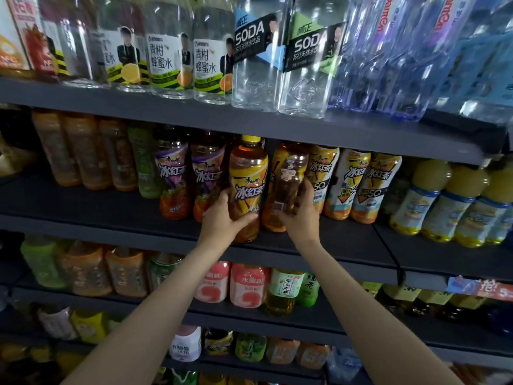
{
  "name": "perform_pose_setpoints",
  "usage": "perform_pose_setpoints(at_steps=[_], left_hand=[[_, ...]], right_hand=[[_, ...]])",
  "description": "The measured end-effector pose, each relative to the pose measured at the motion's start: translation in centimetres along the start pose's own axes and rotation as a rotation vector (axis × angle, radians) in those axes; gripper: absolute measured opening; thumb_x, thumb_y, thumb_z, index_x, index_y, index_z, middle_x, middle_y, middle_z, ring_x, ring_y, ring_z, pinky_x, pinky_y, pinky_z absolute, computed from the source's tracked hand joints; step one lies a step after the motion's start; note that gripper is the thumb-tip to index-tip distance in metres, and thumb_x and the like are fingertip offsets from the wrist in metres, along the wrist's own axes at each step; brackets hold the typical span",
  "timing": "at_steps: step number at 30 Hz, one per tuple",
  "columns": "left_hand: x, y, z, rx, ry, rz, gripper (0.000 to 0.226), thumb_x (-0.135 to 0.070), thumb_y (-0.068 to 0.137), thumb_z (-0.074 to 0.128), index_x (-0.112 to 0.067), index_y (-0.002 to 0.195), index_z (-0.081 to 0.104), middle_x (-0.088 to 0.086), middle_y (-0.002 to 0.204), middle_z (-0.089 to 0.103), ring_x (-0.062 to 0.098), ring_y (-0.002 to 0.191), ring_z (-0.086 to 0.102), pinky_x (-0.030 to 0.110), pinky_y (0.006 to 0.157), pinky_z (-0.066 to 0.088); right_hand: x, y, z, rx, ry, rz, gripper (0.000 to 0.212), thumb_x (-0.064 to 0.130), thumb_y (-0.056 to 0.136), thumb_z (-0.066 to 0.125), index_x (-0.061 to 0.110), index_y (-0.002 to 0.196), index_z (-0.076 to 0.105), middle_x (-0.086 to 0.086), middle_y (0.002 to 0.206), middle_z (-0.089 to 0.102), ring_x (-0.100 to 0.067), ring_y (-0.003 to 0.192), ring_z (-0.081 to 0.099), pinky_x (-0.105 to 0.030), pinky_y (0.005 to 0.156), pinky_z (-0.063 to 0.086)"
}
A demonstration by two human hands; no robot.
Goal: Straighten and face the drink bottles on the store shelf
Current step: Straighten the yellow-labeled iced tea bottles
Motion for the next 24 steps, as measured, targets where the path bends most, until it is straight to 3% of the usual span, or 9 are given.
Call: perform_pose_setpoints(at_steps=[4,7,14,18,21,24], left_hand=[[0.3,0.0,0.0,-0.006,-0.024,0.013,0.073,-0.035,0.077,0.073,-0.01,0.136,0.038,0.005,0.132,0.052,0.02,0.123,0.048,0.024,0.095,0.038],[0.2,-0.1,0.0,-0.02,-0.032,0.025,0.071,-0.034,0.077,0.073,-0.011,0.135,0.039,0.003,0.129,0.054,0.017,0.121,0.049,0.017,0.091,0.035],[0.0,-0.2,0.2,-0.031,0.04,0.011,0.071,-0.037,0.078,0.071,-0.011,0.136,0.038,0.005,0.129,0.054,0.021,0.121,0.05,0.025,0.093,0.039],[-0.1,-0.3,0.2,0.055,0.082,-0.034,0.073,-0.032,0.082,0.069,-0.013,0.141,0.031,0.005,0.135,0.049,0.022,0.125,0.046,0.027,0.095,0.038],[0.6,-0.6,-0.1,0.156,0.164,-0.065,0.074,-0.027,0.083,0.069,-0.015,0.143,0.028,0.006,0.138,0.048,0.023,0.127,0.045,0.035,0.104,0.039],[0.9,-0.6,0.0,0.151,0.12,-0.044,0.074,-0.023,0.08,0.073,-0.013,0.142,0.033,0.007,0.135,0.052,0.024,0.124,0.049,0.038,0.103,0.042]], right_hand=[[-0.9,0.8,1.3,-0.014,-0.044,-0.008,0.08,0.014,0.08,0.074,0.014,0.144,0.026,-0.012,0.126,0.059,-0.031,0.115,0.056,-0.042,0.091,0.049],[-1.1,1.6,2.1,-0.039,-0.023,-0.027,0.075,0.008,0.082,0.071,0.013,0.144,0.029,-0.013,0.126,0.059,-0.029,0.115,0.056,-0.04,0.092,0.049],[-1.2,3.7,3.4,-0.065,-0.05,0.028,0.064,0.007,0.087,0.065,0.008,0.143,0.033,-0.017,0.13,0.055,-0.032,0.12,0.051,-0.036,0.094,0.043],[-1.1,4.6,3.5,-0.018,-0.019,0.091,0.062,0.008,0.085,0.066,0.011,0.14,0.036,-0.017,0.124,0.059,-0.032,0.116,0.054,-0.038,0.091,0.046],[-1.3,4.3,2.4,0.038,0.046,0.109,0.061,0.011,0.086,0.066,0.011,0.14,0.037,-0.014,0.121,0.062,-0.03,0.112,0.058,-0.029,0.082,0.046],[-0.5,2.6,0.4,0.084,0.196,0.036,0.062,0.019,0.087,0.068,0.015,0.14,0.036,-0.003,0.119,0.061,-0.017,0.108,0.058,-0.02,0.081,0.047]])
Point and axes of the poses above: each hand's wrist, its own y-axis towards the middle knuckle, its own z-axis out of the palm, x = y × z, the point moved 2 cm from there along y, towards the middle knuckle
